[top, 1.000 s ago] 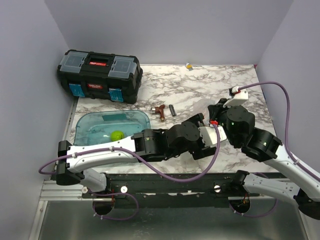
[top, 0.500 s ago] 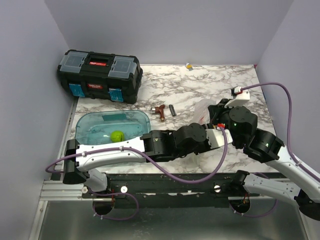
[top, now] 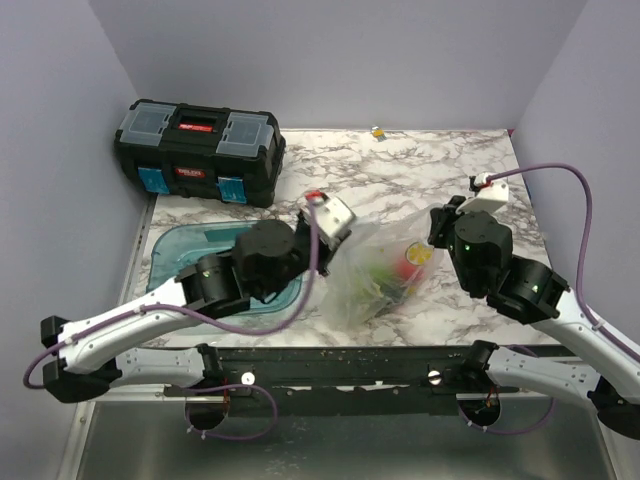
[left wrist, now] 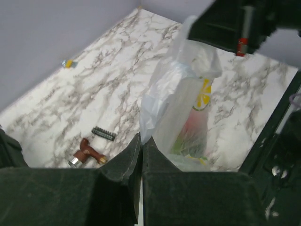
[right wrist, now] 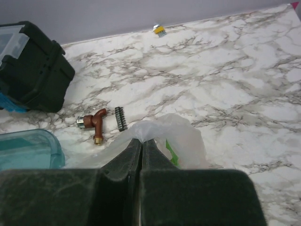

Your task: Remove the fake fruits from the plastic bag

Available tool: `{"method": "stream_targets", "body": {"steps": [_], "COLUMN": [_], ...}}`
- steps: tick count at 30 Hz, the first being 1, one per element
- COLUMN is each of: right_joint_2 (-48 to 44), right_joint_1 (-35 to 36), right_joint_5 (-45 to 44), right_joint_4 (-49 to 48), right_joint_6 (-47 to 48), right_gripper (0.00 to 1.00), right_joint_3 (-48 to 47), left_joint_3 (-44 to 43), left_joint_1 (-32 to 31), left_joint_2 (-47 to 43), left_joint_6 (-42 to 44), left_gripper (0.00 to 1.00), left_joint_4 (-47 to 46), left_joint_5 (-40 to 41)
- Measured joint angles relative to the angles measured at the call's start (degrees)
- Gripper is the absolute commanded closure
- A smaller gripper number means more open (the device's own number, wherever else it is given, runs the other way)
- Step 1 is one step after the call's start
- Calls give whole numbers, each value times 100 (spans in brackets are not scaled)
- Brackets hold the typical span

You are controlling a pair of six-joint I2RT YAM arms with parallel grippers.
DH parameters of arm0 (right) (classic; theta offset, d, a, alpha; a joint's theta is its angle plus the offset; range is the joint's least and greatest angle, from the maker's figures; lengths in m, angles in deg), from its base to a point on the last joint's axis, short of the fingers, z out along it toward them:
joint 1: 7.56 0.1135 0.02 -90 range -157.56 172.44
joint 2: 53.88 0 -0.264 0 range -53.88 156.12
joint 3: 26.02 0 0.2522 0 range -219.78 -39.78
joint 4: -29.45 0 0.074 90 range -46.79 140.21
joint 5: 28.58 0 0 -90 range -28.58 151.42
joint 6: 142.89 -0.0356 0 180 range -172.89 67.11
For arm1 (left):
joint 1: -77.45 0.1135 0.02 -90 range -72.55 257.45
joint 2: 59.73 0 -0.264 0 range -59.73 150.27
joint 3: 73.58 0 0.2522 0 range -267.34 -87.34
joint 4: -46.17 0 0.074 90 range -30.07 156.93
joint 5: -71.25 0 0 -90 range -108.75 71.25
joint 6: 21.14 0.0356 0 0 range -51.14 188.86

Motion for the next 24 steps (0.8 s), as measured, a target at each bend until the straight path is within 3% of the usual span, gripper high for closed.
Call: {"method": "stream_targets", "body": {"steps": [3, 4, 11, 18, 24], "right_joint_2": [68, 114, 846, 1040, 1335], "right_joint_1": [0, 0, 0, -350, -1993], "right_joint_5": [-278, -345, -581, -684, 114], "right_joint_4": [109, 133, 472, 940, 940], "right_joint_6": [15, 46, 129, 46, 282], "right_gripper": [99, 99, 99, 99, 99], "right_joint_3": [-138, -184, -625, -684, -1021], "left_joint_3": [-20, -26, -26, 13, -9], "left_joint_1": [841, 1322, 2935, 3788, 4057], "left_joint_2": [-302, -361, -247, -81, -166], "left_joint_6": [-859, -1259, -3021, -4240, -4719], "left_gripper": [100, 100, 100, 100, 100], "left_joint_4": [66, 118, 509, 938, 1012], "left_joint_5": [-247, -564, -2229, -2942, -2857]}}
